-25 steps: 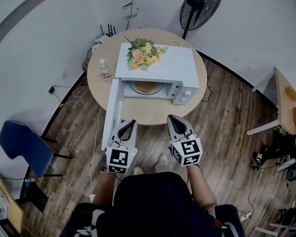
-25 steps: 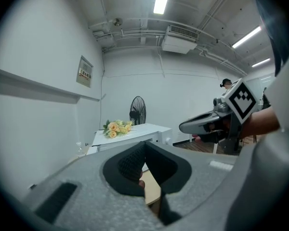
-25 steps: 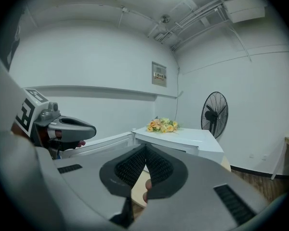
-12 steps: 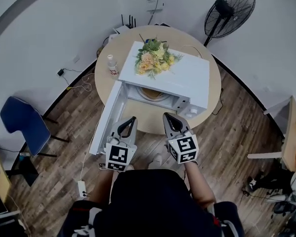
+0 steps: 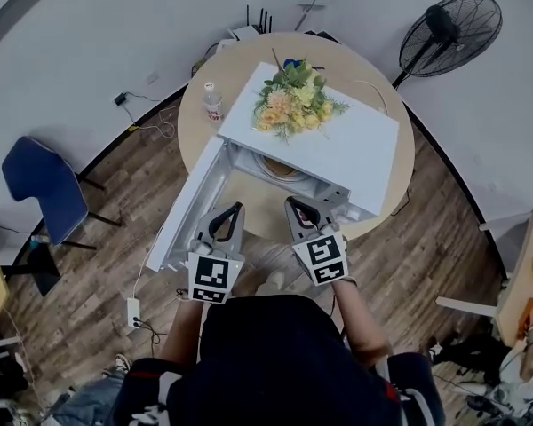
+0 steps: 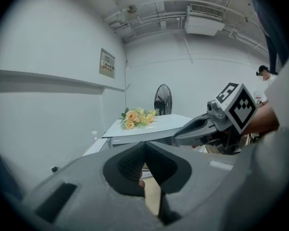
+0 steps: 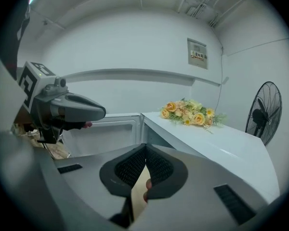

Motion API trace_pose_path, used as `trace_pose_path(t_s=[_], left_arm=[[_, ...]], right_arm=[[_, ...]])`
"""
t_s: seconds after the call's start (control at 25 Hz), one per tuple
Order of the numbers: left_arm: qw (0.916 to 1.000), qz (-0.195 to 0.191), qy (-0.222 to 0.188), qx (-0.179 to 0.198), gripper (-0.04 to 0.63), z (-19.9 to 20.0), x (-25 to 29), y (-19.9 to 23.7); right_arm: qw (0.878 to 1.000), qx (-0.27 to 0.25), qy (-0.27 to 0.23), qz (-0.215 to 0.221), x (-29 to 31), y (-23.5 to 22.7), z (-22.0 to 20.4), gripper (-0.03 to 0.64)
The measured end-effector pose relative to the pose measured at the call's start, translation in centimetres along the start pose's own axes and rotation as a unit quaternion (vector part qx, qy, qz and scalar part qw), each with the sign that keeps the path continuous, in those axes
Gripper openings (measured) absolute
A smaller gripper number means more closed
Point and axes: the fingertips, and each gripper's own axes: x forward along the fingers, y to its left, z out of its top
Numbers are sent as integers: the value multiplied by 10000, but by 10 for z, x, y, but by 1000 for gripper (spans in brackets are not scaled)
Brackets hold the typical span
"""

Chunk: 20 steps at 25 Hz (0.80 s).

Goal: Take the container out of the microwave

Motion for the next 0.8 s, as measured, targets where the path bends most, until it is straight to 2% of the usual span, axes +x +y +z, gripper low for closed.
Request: trace_pose_path(t_s=[0.2, 0.52, 0.8], left_arm=[[9996, 89, 62, -272, 12, -7, 2, 10], [9993, 162, 178, -279, 12, -19, -1, 16], [9990, 151, 280, -323, 12, -31, -3, 18]], right_arm=[[9951, -785, 466, 380, 26, 6, -15, 8], [9648, -1892, 1513, 1025, 65, 19, -61, 8], [9433, -2283, 2272, 806, 98, -5, -97, 8]])
